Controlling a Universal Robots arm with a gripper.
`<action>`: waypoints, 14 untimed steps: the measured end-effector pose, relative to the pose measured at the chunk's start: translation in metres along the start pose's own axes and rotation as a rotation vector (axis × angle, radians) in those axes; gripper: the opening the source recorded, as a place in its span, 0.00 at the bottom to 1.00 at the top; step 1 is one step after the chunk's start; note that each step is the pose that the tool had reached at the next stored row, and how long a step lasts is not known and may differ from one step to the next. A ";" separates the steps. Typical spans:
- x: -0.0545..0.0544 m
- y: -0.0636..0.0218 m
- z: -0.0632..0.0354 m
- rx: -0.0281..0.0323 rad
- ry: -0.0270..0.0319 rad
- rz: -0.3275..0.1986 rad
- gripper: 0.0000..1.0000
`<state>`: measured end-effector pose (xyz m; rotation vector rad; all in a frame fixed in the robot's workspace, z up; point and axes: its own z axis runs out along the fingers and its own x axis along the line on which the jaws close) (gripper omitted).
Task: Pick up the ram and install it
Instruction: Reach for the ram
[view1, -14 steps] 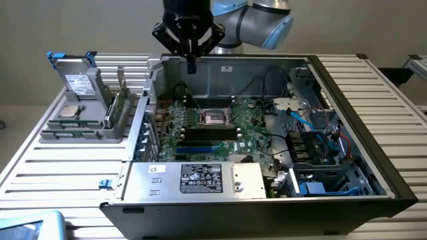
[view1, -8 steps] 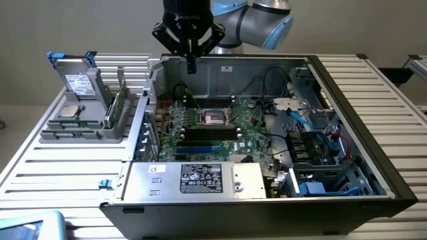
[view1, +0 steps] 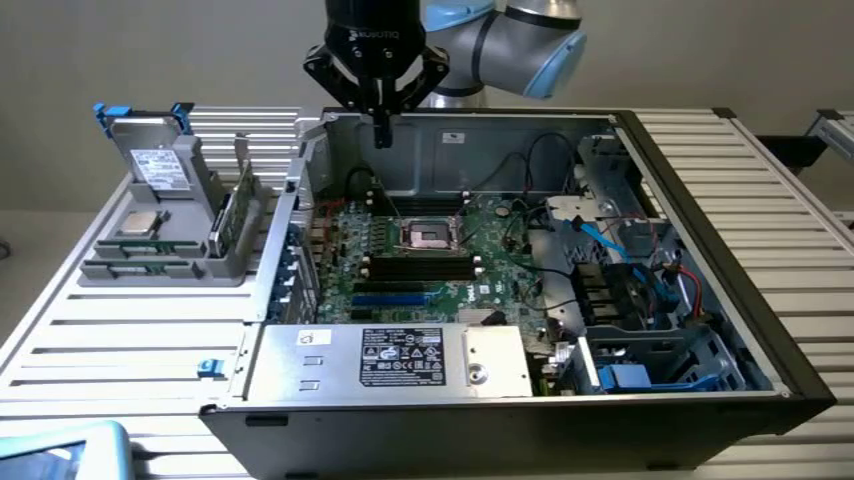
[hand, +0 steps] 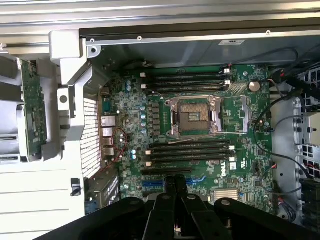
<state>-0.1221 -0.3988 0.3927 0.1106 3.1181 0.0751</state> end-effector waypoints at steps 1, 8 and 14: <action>0.001 -0.0001 0.0000 0.0000 0.0000 0.000 0.11; 0.016 -0.0011 -0.0003 -0.0001 0.0001 0.000 0.11; 0.032 -0.0022 -0.0006 -0.0001 0.0000 0.000 0.11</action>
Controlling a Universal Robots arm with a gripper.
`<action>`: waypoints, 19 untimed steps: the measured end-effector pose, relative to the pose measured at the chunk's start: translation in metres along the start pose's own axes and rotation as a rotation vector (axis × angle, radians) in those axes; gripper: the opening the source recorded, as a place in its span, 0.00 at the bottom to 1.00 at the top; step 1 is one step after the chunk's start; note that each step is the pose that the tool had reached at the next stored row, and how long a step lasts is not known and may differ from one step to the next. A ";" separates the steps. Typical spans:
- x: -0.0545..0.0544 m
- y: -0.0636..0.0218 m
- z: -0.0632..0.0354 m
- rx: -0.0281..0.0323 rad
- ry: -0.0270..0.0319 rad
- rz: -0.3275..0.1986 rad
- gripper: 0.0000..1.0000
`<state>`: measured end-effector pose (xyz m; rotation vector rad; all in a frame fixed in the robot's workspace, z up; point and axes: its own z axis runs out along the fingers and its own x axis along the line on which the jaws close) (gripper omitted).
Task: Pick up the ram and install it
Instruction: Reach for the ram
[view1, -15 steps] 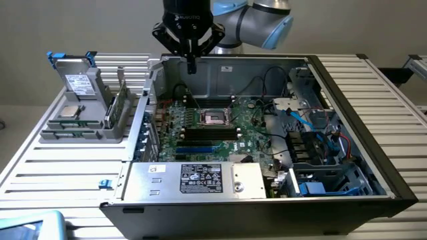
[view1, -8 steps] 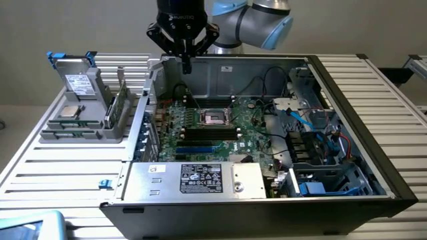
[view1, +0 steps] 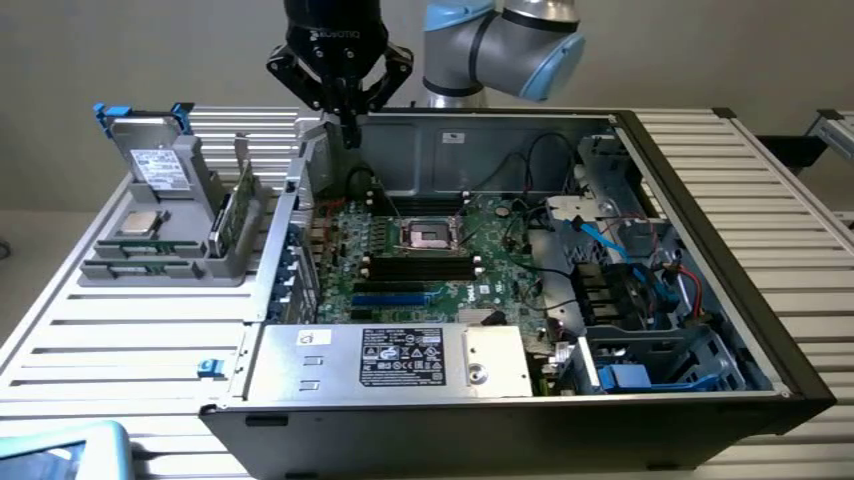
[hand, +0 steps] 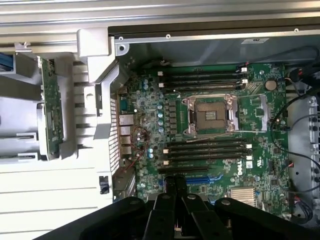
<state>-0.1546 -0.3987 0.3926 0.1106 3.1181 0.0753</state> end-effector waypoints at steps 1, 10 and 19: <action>0.002 -0.0001 -0.0001 0.0001 0.0001 0.000 0.11; 0.036 -0.0023 -0.0008 0.0001 0.0001 0.000 0.11; 0.077 -0.0052 -0.0017 0.0000 0.0001 0.000 0.11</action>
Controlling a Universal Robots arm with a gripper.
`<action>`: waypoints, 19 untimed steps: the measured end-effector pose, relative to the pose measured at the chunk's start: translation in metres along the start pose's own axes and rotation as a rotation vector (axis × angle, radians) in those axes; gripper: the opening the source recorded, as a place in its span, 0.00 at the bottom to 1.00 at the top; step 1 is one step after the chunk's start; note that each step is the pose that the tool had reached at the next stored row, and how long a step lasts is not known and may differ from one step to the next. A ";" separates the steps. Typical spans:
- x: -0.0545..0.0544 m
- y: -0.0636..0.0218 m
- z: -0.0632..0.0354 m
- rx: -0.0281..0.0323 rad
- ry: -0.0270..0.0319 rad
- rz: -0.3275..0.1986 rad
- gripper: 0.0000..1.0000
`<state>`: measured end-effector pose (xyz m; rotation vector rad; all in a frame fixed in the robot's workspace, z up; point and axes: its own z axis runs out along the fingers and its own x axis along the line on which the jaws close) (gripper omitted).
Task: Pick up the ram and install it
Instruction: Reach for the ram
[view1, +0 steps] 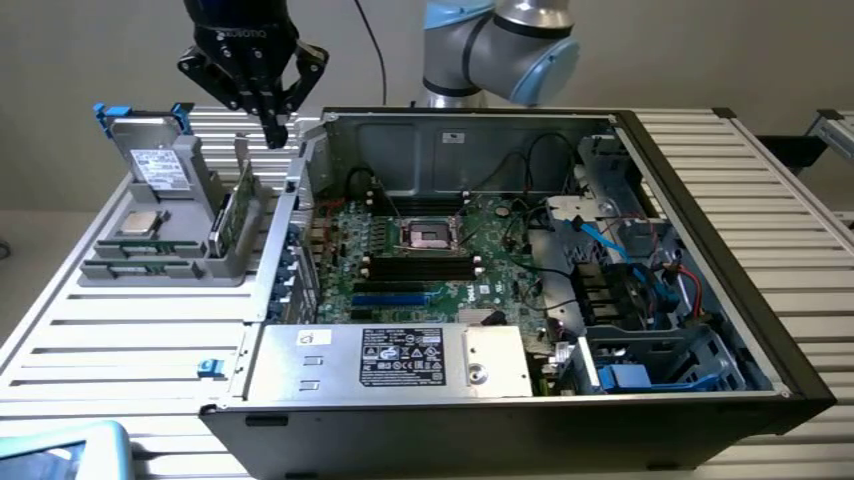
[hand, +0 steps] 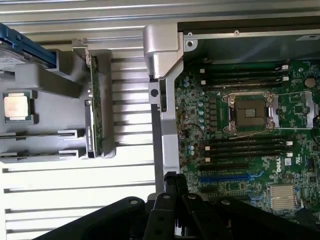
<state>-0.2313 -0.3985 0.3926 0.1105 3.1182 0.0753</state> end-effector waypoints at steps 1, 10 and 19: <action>0.004 -0.0003 -0.0001 0.0000 0.0000 0.000 0.11; 0.045 -0.0032 -0.0010 0.0001 0.0000 0.000 0.11; 0.086 -0.0059 -0.0019 0.0001 0.0001 0.000 0.11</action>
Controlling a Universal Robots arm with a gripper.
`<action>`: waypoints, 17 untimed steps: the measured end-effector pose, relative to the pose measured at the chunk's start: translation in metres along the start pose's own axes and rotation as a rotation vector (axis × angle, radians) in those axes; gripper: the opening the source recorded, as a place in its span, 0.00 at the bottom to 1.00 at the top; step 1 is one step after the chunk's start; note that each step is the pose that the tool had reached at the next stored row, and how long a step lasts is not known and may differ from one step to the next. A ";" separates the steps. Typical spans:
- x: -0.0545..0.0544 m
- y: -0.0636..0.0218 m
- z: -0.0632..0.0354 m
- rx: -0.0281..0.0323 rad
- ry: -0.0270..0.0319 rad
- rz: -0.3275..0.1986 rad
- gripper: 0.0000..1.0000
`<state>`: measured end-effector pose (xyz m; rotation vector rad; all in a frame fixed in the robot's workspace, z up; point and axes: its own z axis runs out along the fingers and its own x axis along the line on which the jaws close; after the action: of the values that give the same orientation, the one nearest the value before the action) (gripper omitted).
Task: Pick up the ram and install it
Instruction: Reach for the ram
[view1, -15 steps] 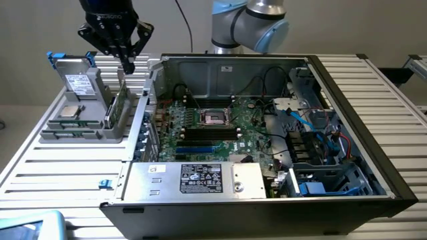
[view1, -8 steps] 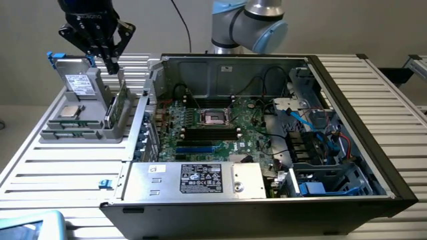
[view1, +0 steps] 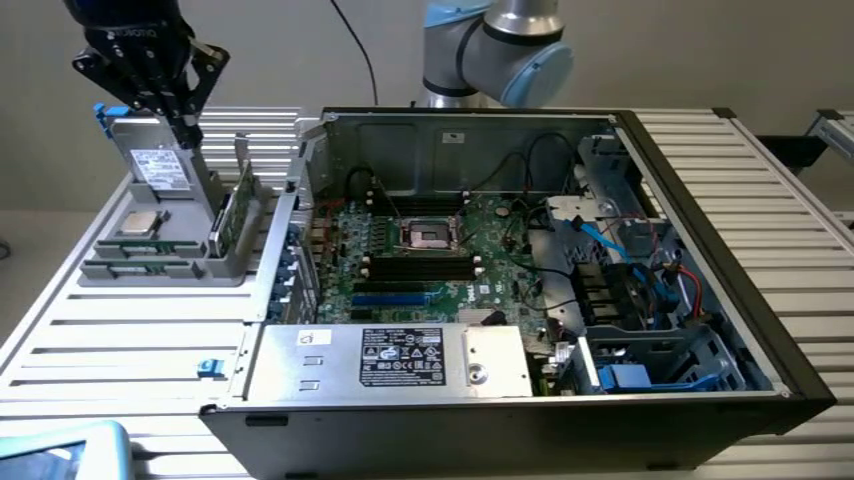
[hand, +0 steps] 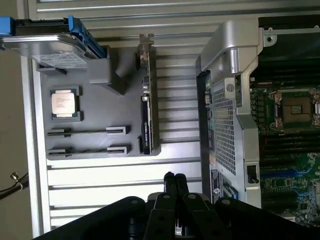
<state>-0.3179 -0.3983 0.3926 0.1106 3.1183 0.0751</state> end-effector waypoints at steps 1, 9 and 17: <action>0.004 -0.0002 -0.0001 0.0000 0.0000 0.000 0.11; 0.041 -0.0012 -0.0004 0.0000 -0.0001 0.000 0.11; 0.066 0.0095 0.0022 -0.0001 -0.0001 0.000 0.11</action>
<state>-0.3829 -0.3840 0.3896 0.1106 3.1181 0.0754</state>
